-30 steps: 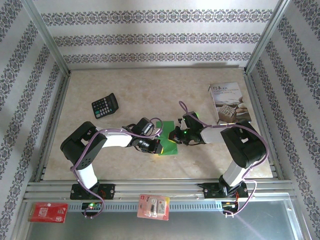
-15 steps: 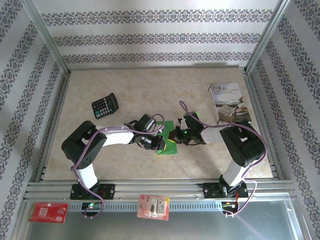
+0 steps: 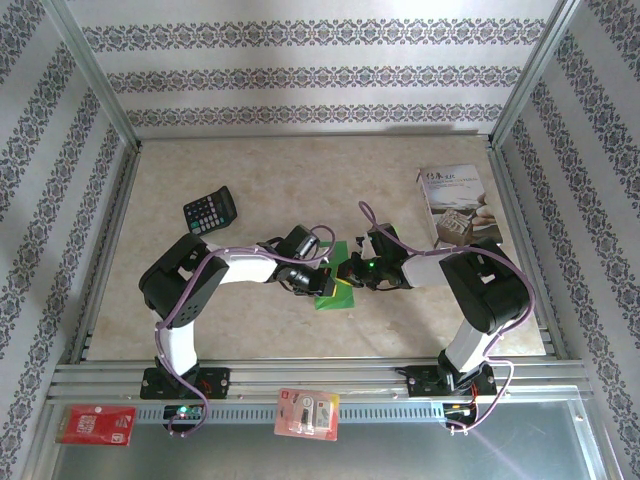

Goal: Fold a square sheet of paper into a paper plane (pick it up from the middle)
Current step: Fold the triangle a second time at the center of the table.

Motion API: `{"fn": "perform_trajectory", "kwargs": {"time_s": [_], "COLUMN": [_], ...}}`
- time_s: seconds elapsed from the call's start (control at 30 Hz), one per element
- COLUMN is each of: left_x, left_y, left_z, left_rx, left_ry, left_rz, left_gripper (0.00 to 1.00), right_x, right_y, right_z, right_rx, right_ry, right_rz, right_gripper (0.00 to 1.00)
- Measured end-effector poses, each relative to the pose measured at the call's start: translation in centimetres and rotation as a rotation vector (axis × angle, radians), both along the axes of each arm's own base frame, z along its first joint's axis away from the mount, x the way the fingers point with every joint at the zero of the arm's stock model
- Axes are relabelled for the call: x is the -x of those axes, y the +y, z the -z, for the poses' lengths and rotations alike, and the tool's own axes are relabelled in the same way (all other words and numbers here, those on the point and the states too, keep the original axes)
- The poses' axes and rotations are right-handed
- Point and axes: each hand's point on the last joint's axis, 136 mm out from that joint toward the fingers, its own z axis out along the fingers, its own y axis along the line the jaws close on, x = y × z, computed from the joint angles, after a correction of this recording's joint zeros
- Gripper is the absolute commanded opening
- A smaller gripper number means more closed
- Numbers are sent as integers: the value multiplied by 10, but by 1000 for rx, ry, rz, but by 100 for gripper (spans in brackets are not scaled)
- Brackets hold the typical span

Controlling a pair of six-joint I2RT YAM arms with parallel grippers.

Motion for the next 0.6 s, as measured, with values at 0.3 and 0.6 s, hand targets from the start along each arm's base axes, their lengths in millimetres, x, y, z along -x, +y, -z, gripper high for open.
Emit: {"fn": "perform_trajectory", "kwargs": {"time_s": [0.3,0.6], "left_x": [14,29], "left_y": [11,23], "left_z": [1,1], "left_rx": [5,16], "left_ry": [-13,-20], "left_rz": [10,15], "left_gripper": [0,0], "right_x": [1,1], "right_y": [0,0], "right_z": [1,1], "right_rx": [3,9], "right_ry": [2,4], "right_rz": [-2,-7], "right_gripper": [0,0]}}
